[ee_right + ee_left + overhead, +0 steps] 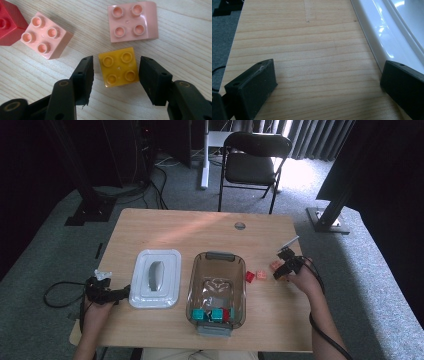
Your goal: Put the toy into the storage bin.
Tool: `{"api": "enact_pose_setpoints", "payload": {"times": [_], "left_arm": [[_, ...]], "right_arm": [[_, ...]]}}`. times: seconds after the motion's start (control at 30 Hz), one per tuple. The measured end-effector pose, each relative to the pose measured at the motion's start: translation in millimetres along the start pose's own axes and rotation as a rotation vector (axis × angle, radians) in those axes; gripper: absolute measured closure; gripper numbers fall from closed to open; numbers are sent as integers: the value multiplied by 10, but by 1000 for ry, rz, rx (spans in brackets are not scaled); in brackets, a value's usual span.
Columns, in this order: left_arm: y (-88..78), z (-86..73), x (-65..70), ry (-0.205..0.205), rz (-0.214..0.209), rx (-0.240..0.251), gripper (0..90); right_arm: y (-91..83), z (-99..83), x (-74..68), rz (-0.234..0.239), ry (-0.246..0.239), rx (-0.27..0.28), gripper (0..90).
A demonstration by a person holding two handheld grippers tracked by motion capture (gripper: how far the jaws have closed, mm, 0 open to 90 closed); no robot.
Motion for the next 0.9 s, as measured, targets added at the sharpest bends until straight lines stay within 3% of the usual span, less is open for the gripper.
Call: {"api": "enact_pose_setpoints", "payload": {"times": [0.13, 0.17, 0.53, 0.63, 0.77, 0.9], "left_arm": [[0, 0, 0, 0, 0, 0, 8], [0, 0, 0, 0, 0, 0, 8], [0, 0, 0, 0, 0, 0, 8], [0, 0, 0, 0, 0, 0, 8], [0, 0, 0, 0, 0, 0, 8], [0, 0, 0, 0, 0, 0, 8]], "right_arm": [[17, -2, -22, -8, -11, -6, 522], [29, -11, -38, -14, -16, -12, 576], [-74, -38, -92, 6, -44, -23, 589], [-237, -55, -120, 25, -51, 17, 588], [-310, -62, -144, 36, -62, 33, 589], [-539, -71, -246, 67, -104, 82, 589]]}}
Point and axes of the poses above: each handheld gripper's, and its own axes: y roughly forward along the jaws, z roughly out of its top, x roughly to its right, the point moved 5 cm from there along y, roughly forward along the jaws, and after that the axes turned 15 degrees about -z, right-handed, at the moved point
